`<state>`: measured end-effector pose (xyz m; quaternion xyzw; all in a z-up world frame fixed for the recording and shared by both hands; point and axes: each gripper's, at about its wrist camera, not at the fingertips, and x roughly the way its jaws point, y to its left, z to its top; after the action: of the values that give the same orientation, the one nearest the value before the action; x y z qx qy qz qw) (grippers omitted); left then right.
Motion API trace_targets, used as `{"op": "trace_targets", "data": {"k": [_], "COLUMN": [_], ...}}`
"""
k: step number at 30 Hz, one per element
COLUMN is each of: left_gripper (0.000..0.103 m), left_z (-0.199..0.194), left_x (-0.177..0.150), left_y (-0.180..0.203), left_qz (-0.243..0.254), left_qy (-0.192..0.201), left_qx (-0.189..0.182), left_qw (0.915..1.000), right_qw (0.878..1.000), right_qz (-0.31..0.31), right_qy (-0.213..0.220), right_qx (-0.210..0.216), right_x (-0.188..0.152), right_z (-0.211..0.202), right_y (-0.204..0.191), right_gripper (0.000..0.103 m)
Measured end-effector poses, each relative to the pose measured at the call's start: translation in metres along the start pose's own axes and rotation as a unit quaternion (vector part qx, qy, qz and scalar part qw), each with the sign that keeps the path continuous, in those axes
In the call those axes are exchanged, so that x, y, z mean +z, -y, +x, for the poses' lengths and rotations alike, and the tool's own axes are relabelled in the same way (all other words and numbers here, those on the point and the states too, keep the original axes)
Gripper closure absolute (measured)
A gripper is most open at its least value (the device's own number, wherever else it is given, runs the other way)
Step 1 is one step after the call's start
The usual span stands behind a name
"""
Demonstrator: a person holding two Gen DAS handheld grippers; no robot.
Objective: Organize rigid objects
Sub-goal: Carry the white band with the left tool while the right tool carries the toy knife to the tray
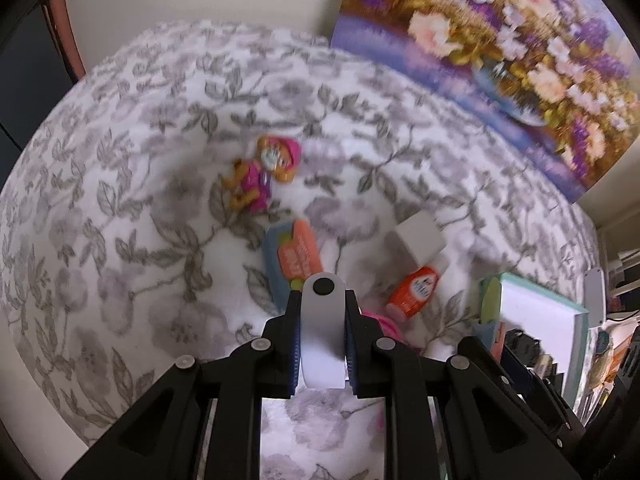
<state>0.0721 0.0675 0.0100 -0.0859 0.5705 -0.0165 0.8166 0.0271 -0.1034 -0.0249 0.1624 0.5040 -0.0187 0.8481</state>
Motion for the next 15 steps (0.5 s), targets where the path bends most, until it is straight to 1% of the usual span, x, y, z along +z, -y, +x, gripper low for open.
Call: {"op": "trace_targets", "data": {"k": [4, 8, 11, 15], "left_gripper": [0.084, 0.084, 0.084, 0.084], "left_z": [-0.016, -0.024, -0.024, -0.022], "left_x": [-0.001, -0.008, -0.014, -0.027], "left_y": [0.011, 0.032, 0.051, 0.077], "left_qz": [0.014, 0.040, 0.062, 0.094], "left_qy": [0.019, 0.024, 0.019, 0.006], "left_qx": [-0.010, -0.026, -0.040, -0.058], "left_qw": [0.9997, 0.9986, 0.9971, 0.9939], "right_qw": [1.000, 0.999, 0.997, 0.995], "right_qz": [0.014, 0.036, 0.049, 0.071], "right_qy": [0.014, 0.023, 0.031, 0.033], "right_qx": [-0.014, -0.027, -0.046, -0.058], "right_x": [0.005, 0.007, 0.007, 0.007], "right_z": [-0.015, -0.028, -0.037, -0.043], "right_y": [0.010, 0.032, 0.049, 0.074], "right_gripper": [0.058, 0.058, 0.058, 0.058]}}
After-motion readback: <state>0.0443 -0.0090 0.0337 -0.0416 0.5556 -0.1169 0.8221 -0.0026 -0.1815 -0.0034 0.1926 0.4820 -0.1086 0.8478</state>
